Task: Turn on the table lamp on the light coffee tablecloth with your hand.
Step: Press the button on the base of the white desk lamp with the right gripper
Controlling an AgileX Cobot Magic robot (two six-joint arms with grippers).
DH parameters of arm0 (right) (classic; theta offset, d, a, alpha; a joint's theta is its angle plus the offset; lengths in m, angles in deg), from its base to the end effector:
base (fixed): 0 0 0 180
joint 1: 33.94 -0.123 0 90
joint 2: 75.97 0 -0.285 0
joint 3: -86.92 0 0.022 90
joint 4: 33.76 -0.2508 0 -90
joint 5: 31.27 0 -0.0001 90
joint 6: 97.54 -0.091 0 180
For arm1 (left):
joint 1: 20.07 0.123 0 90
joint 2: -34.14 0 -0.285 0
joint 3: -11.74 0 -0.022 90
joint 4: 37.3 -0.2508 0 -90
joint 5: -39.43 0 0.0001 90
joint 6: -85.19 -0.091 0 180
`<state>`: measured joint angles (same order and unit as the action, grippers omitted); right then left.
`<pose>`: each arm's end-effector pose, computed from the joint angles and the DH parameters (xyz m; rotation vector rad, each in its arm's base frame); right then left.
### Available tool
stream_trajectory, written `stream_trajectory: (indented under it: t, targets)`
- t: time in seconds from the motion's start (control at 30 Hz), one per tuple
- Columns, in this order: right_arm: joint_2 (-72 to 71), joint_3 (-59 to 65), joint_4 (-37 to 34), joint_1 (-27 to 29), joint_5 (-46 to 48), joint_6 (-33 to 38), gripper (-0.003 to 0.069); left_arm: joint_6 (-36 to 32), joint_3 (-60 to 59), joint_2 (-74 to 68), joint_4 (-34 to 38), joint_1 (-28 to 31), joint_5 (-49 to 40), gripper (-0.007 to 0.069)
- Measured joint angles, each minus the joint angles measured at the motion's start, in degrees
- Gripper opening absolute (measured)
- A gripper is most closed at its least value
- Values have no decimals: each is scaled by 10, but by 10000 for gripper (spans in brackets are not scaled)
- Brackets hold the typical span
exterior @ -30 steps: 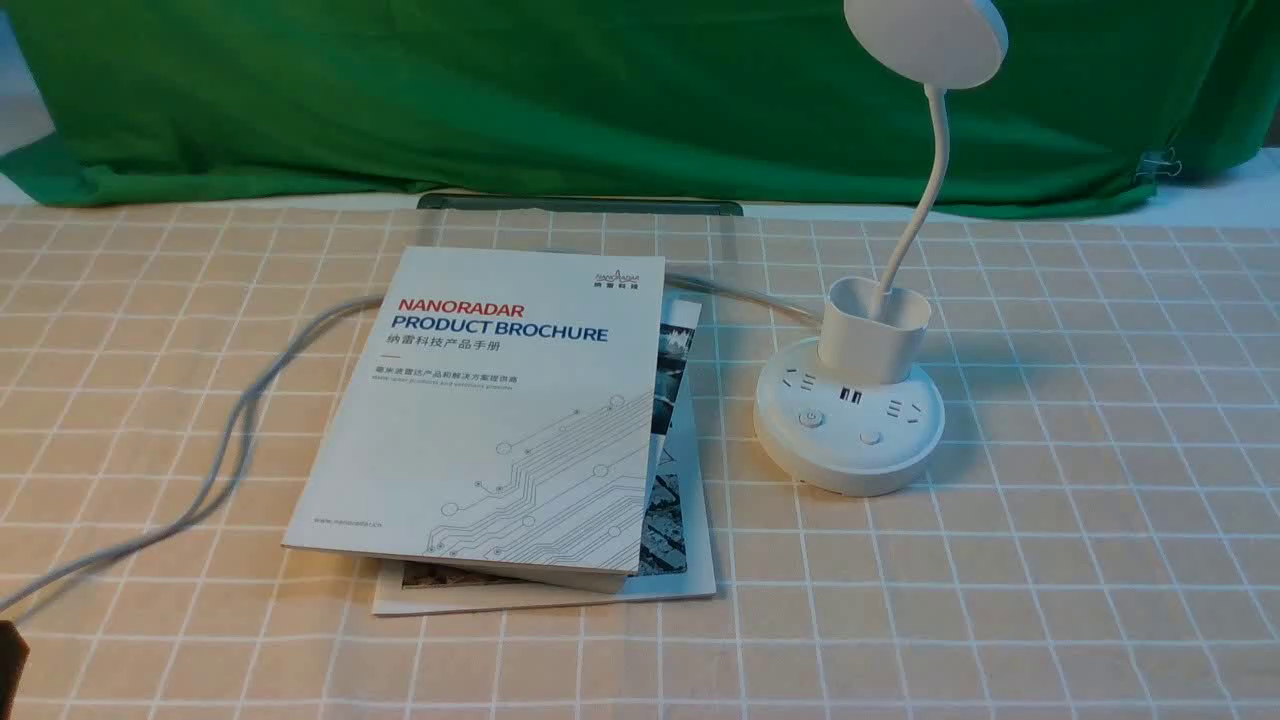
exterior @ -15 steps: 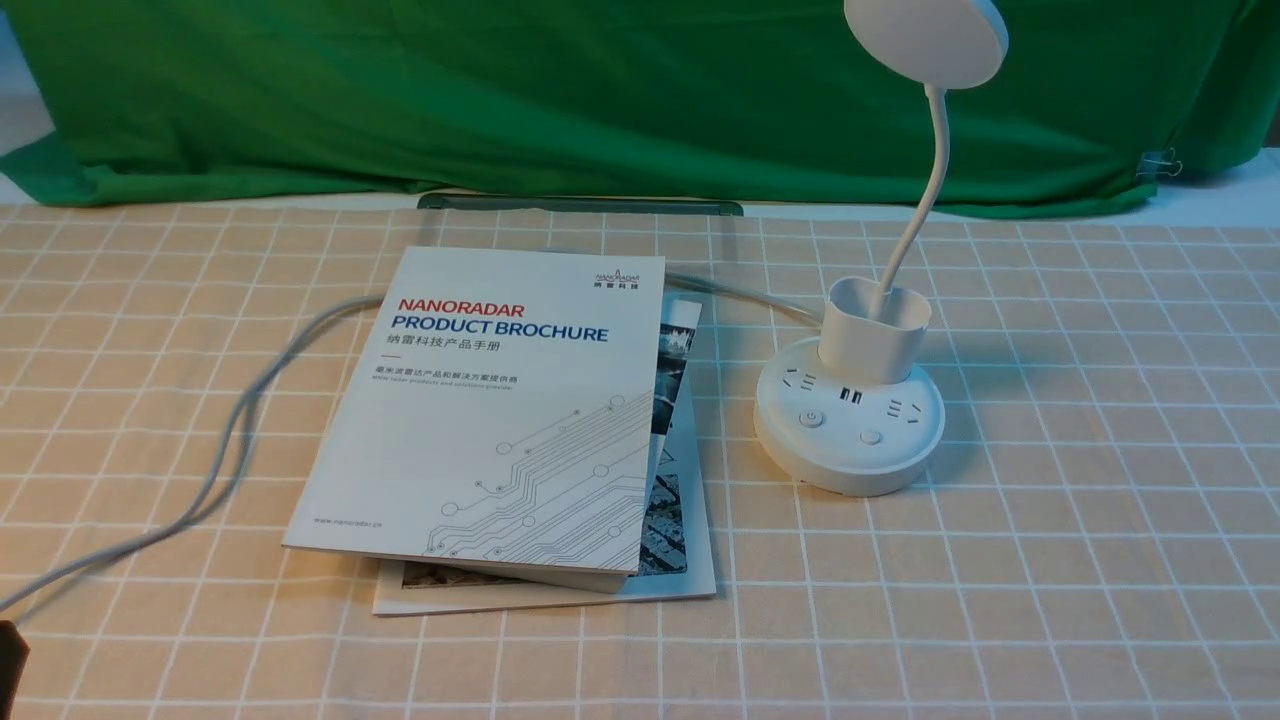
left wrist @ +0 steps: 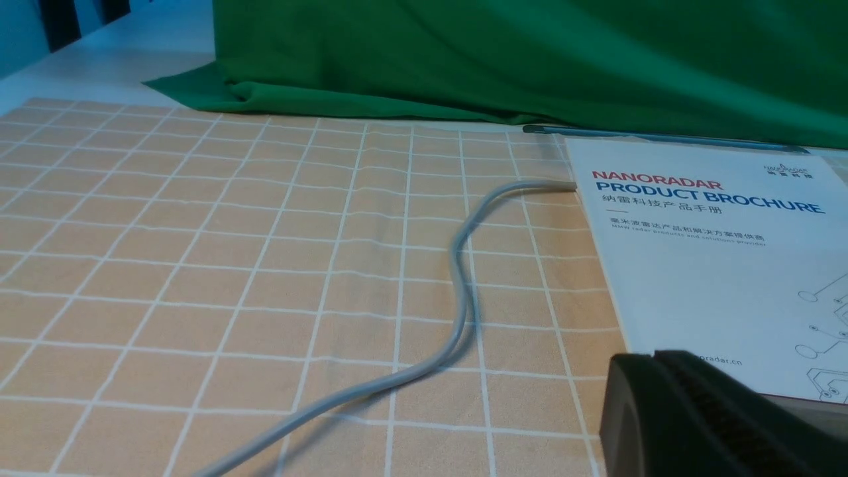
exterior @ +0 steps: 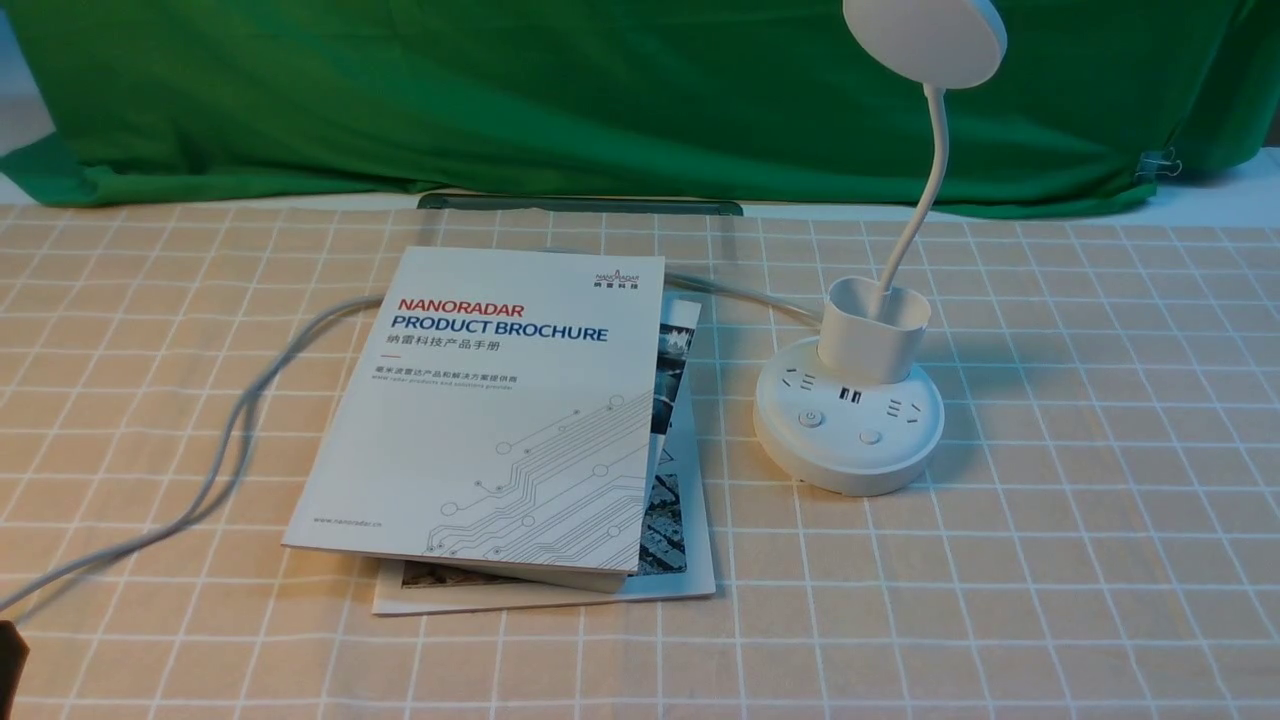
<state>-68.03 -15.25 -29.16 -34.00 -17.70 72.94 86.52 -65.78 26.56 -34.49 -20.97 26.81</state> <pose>0.0560 -0.0017 0.1880 0.0893 1.7310 0.0493 0.0556 -0.0019 0.1916 -0.0392 1.7054 -0.0738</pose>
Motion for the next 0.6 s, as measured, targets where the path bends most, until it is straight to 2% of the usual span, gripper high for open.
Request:
stream_trajectory:
  t: [0.4, 0.6]
  targets:
    - [0, 0, 0, 0, -1, -4, 239, 0, 0, 0, -5, 0, 0, 21]
    - [0, 0, -1, 0, -4, -51, 239, 0, 0, 0, -6, 0, 0, 21]
